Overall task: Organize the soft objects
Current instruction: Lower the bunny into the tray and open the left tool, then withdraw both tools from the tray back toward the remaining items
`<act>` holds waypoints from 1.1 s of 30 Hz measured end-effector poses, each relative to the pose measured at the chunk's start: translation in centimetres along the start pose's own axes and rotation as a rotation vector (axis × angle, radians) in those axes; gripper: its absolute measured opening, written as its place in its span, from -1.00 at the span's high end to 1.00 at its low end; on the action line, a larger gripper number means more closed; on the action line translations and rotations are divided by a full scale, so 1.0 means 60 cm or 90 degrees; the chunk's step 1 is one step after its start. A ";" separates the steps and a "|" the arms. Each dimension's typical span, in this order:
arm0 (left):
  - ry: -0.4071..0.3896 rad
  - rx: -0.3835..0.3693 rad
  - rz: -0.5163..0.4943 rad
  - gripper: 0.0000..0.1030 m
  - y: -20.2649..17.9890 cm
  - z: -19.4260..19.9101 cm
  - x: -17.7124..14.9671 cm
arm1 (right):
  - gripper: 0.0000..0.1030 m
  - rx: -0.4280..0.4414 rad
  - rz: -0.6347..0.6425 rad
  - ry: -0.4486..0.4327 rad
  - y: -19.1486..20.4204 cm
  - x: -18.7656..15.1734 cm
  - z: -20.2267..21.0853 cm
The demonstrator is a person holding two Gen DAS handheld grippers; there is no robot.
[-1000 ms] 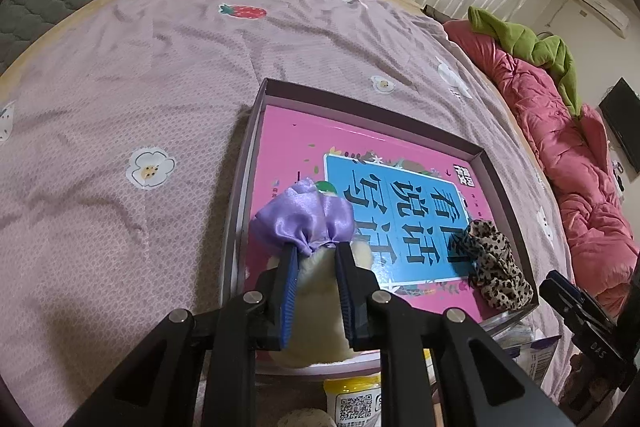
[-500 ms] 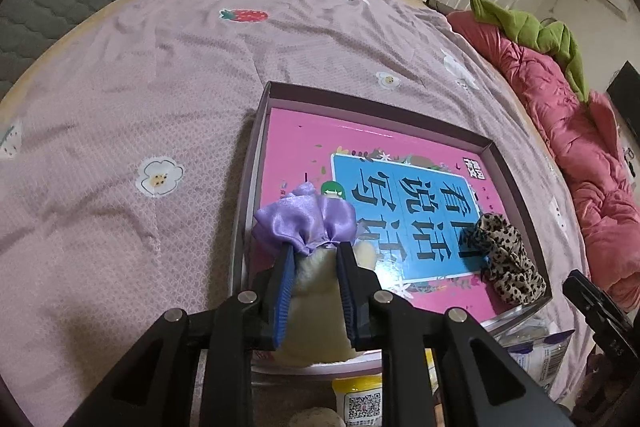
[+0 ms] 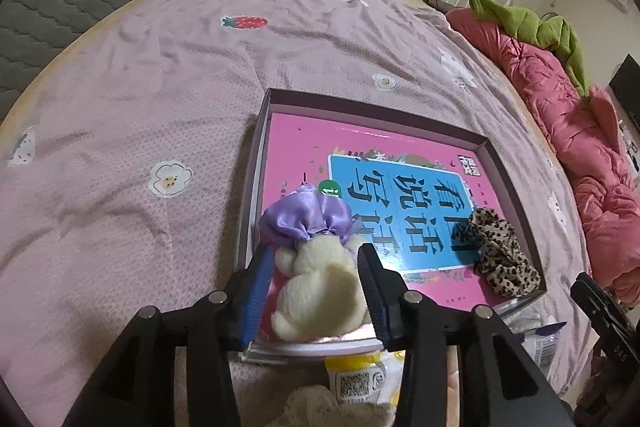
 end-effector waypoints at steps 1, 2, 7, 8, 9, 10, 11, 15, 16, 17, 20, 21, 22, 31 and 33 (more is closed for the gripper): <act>-0.002 -0.003 0.001 0.15 0.000 0.005 0.000 | -0.26 -0.001 0.002 -0.002 0.001 0.001 0.003; -0.004 -0.005 0.002 0.15 0.000 0.010 0.001 | -0.26 -0.002 0.004 -0.004 0.001 0.002 0.006; -0.021 -0.018 0.002 0.13 -0.003 0.045 0.001 | -0.29 -0.010 0.014 -0.017 0.006 0.007 0.024; -0.023 -0.020 0.002 0.13 -0.003 0.050 0.001 | -0.29 -0.010 0.015 -0.020 0.007 0.007 0.029; -0.027 -0.022 0.002 0.13 -0.003 0.057 0.000 | -0.30 -0.012 0.016 -0.023 0.009 0.008 0.033; -0.030 -0.026 0.003 0.12 -0.004 0.063 0.000 | -0.30 -0.013 0.018 -0.025 0.010 0.009 0.037; -0.034 -0.030 0.005 0.09 -0.004 0.071 -0.001 | -0.31 -0.014 0.020 -0.027 0.011 0.009 0.040; -0.043 -0.036 0.003 -0.02 -0.003 0.093 -0.008 | -0.31 -0.015 0.029 -0.039 0.020 0.011 0.057; -0.046 -0.037 0.004 -0.03 -0.002 0.099 -0.011 | -0.31 -0.014 0.031 -0.042 0.022 0.012 0.060; -0.048 -0.039 0.006 -0.03 0.000 0.105 -0.013 | -0.32 -0.015 0.033 -0.043 0.024 0.012 0.063; -0.053 -0.039 0.009 -0.04 0.006 0.120 -0.017 | -0.32 -0.014 0.040 -0.050 0.031 0.013 0.073; -0.054 -0.038 0.010 -0.04 0.008 0.124 -0.018 | -0.32 -0.012 0.043 -0.052 0.034 0.014 0.078; -0.055 -0.038 0.012 -0.04 0.011 0.128 -0.018 | -0.32 -0.012 0.044 -0.054 0.037 0.014 0.081; -0.071 -0.043 0.004 -0.05 0.009 0.168 -0.028 | -0.32 -0.010 0.062 -0.074 0.058 0.016 0.111; -0.075 -0.042 -0.001 -0.05 0.005 0.176 -0.030 | -0.32 -0.009 0.064 -0.080 0.061 0.016 0.119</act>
Point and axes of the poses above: each gripper's, at about its wrist camera, not at the fingertips, and z roughly against the way its jaws point, y to its left, x to its top, the point moved 1 cm from there along -z, roughly the way its jaws point, and after that the axes turned 5 degrees about z, right-handed, at the moved point
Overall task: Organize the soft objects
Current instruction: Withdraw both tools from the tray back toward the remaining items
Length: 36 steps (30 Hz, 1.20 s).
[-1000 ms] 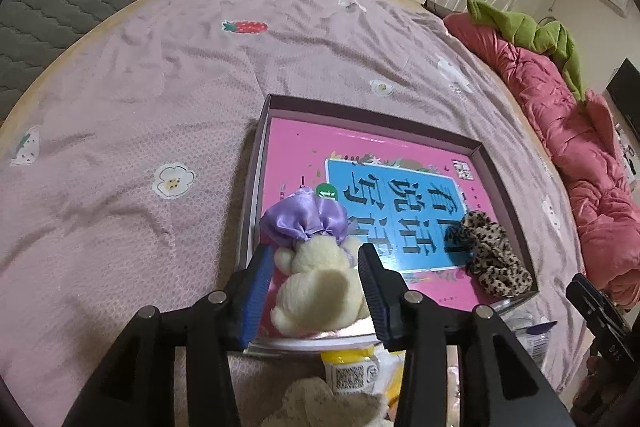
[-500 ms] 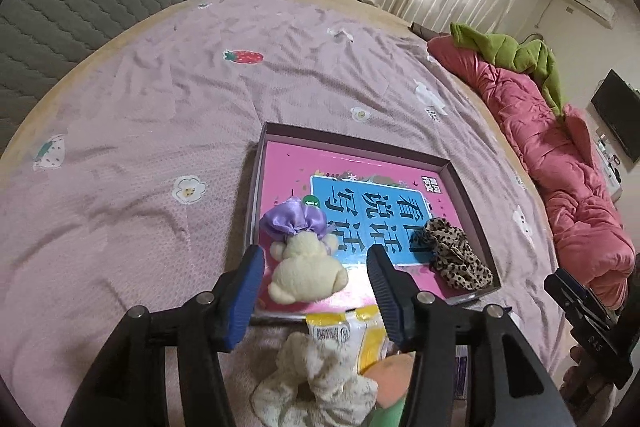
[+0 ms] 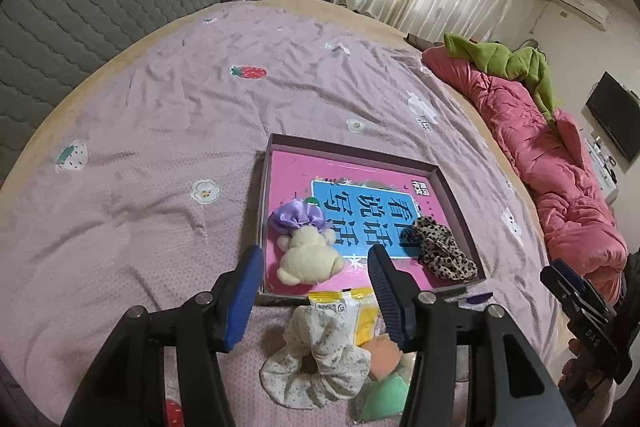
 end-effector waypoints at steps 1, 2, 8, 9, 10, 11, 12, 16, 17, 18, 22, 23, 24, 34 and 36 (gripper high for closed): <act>-0.003 -0.001 -0.001 -0.05 -0.002 0.004 -0.001 | -0.33 0.001 0.001 -0.002 0.001 0.000 0.004; -0.004 -0.004 -0.003 -0.05 -0.004 0.008 -0.001 | -0.33 0.001 0.004 -0.004 0.003 0.000 0.008; -0.011 -0.008 -0.012 -0.05 -0.013 0.029 -0.005 | -0.33 0.001 0.015 -0.012 0.012 -0.004 0.031; -0.011 -0.009 -0.014 -0.05 -0.015 0.032 -0.007 | -0.33 0.002 0.016 -0.013 0.013 -0.005 0.034; -0.011 -0.010 -0.017 -0.05 -0.016 0.035 -0.009 | -0.33 0.002 0.018 -0.013 0.014 -0.006 0.035; -0.012 -0.008 -0.018 -0.05 -0.017 0.037 -0.011 | -0.33 0.002 0.021 -0.013 0.017 -0.008 0.037; -0.013 -0.007 -0.017 -0.05 -0.017 0.039 -0.013 | -0.33 0.003 0.022 -0.012 0.019 -0.010 0.038; -0.008 -0.007 -0.019 -0.05 -0.015 0.043 -0.027 | -0.33 0.010 0.028 -0.007 0.029 -0.019 0.041; -0.006 -0.005 -0.021 -0.05 -0.015 0.043 -0.032 | -0.33 0.010 0.031 -0.007 0.032 -0.021 0.041; -0.004 -0.003 -0.023 -0.05 -0.016 0.044 -0.035 | -0.33 0.012 0.034 -0.005 0.036 -0.024 0.041; 0.002 -0.001 -0.029 -0.05 -0.016 0.047 -0.049 | -0.33 0.008 0.049 -0.003 0.047 -0.031 0.042; 0.003 0.000 -0.032 -0.05 -0.016 0.047 -0.051 | -0.33 0.006 0.054 -0.003 0.050 -0.033 0.043; 0.002 0.002 -0.032 -0.05 -0.014 0.047 -0.052 | -0.33 0.009 0.056 -0.003 0.052 -0.035 0.044; 0.023 0.009 -0.026 -0.05 0.001 0.041 -0.071 | -0.33 0.017 0.065 0.009 0.063 -0.055 0.045; 0.030 0.009 -0.023 -0.05 0.003 0.039 -0.075 | -0.33 0.017 0.068 0.013 0.065 -0.061 0.044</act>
Point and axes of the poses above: each gripper's, at about its wrist camera, not at the fingertips, and z roughly against the way its jaws point, y to its left, x to its top, the point moved 1 cm from there along -z, roughly the way its jaws point, and after that the axes turned 5 degrees about z, right-handed, at the moved point
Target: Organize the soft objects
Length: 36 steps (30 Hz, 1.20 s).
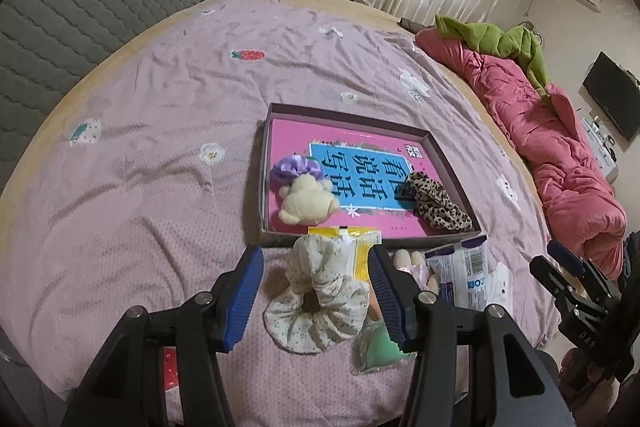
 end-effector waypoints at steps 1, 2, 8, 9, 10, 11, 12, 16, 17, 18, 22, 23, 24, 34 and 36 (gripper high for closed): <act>0.003 0.000 0.001 -0.05 0.001 -0.001 -0.003 | -0.33 -0.002 0.003 0.003 0.001 -0.003 0.000; 0.004 0.001 0.002 -0.05 0.002 -0.002 -0.006 | -0.33 -0.004 0.007 0.005 0.003 -0.006 -0.001; 0.025 0.007 -0.007 -0.05 0.004 -0.013 -0.031 | -0.33 0.006 0.016 0.025 0.014 -0.031 -0.009; 0.028 0.006 -0.009 -0.05 0.004 -0.015 -0.034 | -0.33 0.008 0.014 0.026 0.016 -0.034 -0.009; 0.032 0.007 -0.012 -0.05 0.004 -0.017 -0.038 | -0.33 0.014 0.014 0.028 0.017 -0.038 -0.010; 0.037 0.007 -0.013 -0.05 0.003 -0.019 -0.042 | -0.33 0.018 0.011 0.030 0.018 -0.040 -0.011; 0.042 0.005 -0.016 -0.05 0.003 -0.021 -0.044 | -0.33 0.020 0.009 0.033 0.019 -0.043 -0.012; 0.054 0.003 -0.013 -0.05 0.006 -0.028 -0.052 | -0.33 0.023 0.005 0.036 0.023 -0.052 -0.013; 0.056 0.002 -0.013 -0.05 0.005 -0.029 -0.055 | -0.33 0.022 0.005 0.038 0.024 -0.053 -0.015; 0.058 0.002 -0.017 -0.05 0.004 -0.030 -0.057 | -0.33 0.020 0.009 0.040 0.025 -0.055 -0.016; 0.069 0.001 -0.020 -0.05 -0.001 -0.037 -0.066 | -0.33 0.009 0.020 0.048 0.029 -0.064 -0.021; 0.070 0.003 -0.019 -0.05 -0.002 -0.039 -0.068 | -0.33 0.009 0.016 0.049 0.029 -0.066 -0.023; 0.071 0.005 -0.018 -0.05 -0.003 -0.040 -0.070 | -0.33 0.009 0.011 0.050 0.028 -0.068 -0.023; 0.104 0.005 -0.020 -0.05 -0.008 -0.063 -0.097 | -0.33 0.025 -0.008 0.072 0.023 -0.085 -0.036; 0.105 0.008 -0.022 -0.05 -0.007 -0.066 -0.099 | -0.33 0.032 -0.010 0.074 0.023 -0.087 -0.040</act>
Point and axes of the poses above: each gripper's, at about its wrist camera, not at the fingertips, and z roughly against the way its jaws point, y to its left, x to its top, the point moved 1 cm from there along -z, roughly the way its jaws point, and after that the axes turned 5 degrees about z, right-handed, at the moved point
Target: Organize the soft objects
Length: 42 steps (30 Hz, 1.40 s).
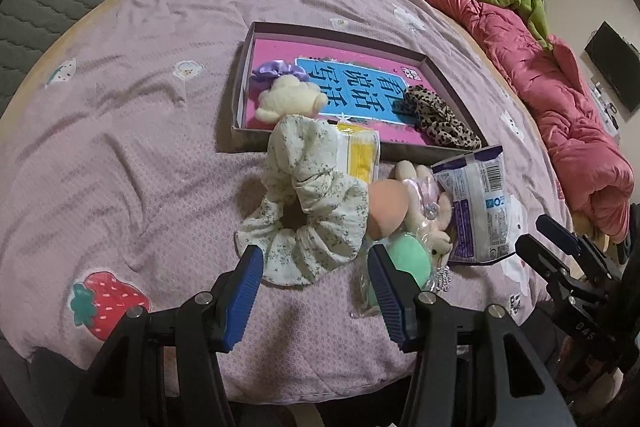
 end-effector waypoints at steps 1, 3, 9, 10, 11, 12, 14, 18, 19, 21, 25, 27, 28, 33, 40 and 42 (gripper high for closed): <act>0.003 0.000 0.002 -0.05 0.001 -0.002 -0.001 | -0.33 0.003 -0.001 0.003 0.000 -0.001 -0.003; 0.007 0.002 0.005 -0.05 0.004 -0.008 -0.003 | -0.33 0.013 -0.008 0.011 -0.002 -0.004 -0.010; 0.015 0.008 0.010 -0.05 0.010 -0.021 -0.007 | -0.33 0.029 -0.018 0.033 -0.006 -0.013 -0.033; 0.016 0.009 0.010 -0.05 0.011 -0.023 -0.007 | -0.33 0.032 -0.018 0.036 -0.004 -0.014 -0.036; 0.018 0.010 0.010 -0.05 0.011 -0.025 -0.007 | -0.33 0.036 -0.017 0.039 -0.003 -0.015 -0.040; 0.020 0.010 0.010 -0.05 0.011 -0.027 -0.008 | -0.31 0.039 -0.016 0.039 -0.002 -0.016 -0.041; 0.023 0.009 0.011 -0.05 0.011 -0.030 -0.008 | -0.11 0.050 -0.017 0.040 -0.001 -0.018 -0.045; 0.022 0.008 0.011 -0.05 0.011 -0.033 -0.008 | 0.07 0.057 -0.026 0.046 -0.006 -0.021 -0.052; 0.021 0.009 0.011 -0.05 0.012 -0.034 -0.008 | 0.08 0.060 -0.029 0.045 -0.008 -0.021 -0.053; 0.023 0.010 0.012 -0.05 0.013 -0.037 -0.008 | 0.10 0.058 -0.035 0.044 -0.011 -0.021 -0.054; 0.025 0.012 0.017 -0.05 0.017 -0.041 -0.008 | 0.10 0.055 -0.045 0.052 -0.017 -0.024 -0.060; 0.026 0.014 0.021 -0.05 0.020 -0.043 -0.008 | 0.12 0.060 -0.040 0.053 -0.013 -0.024 -0.062; 0.027 0.013 0.022 -0.05 0.020 -0.044 -0.008 | 0.21 0.063 -0.033 0.052 -0.009 -0.023 -0.061; 0.024 0.011 0.017 -0.05 0.017 -0.050 -0.005 | 0.36 0.074 -0.011 0.046 0.004 -0.020 -0.059; 0.026 -0.010 0.012 -0.05 0.008 -0.058 -0.001 | 0.37 0.063 0.002 0.052 0.013 -0.008 -0.077; 0.022 -0.020 0.016 -0.05 0.007 -0.057 0.002 | 0.39 0.057 -0.002 0.053 0.012 -0.002 -0.084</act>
Point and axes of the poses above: each gripper's, at about its wrist camera, not at the fingertips, and z roughly against the way its jaws point, y to its left, x to its top, the point moved 1 cm from there along -z, roughly the way its jaws point, and after that the axes turned 5 degrees about z, right-handed, at the moved point
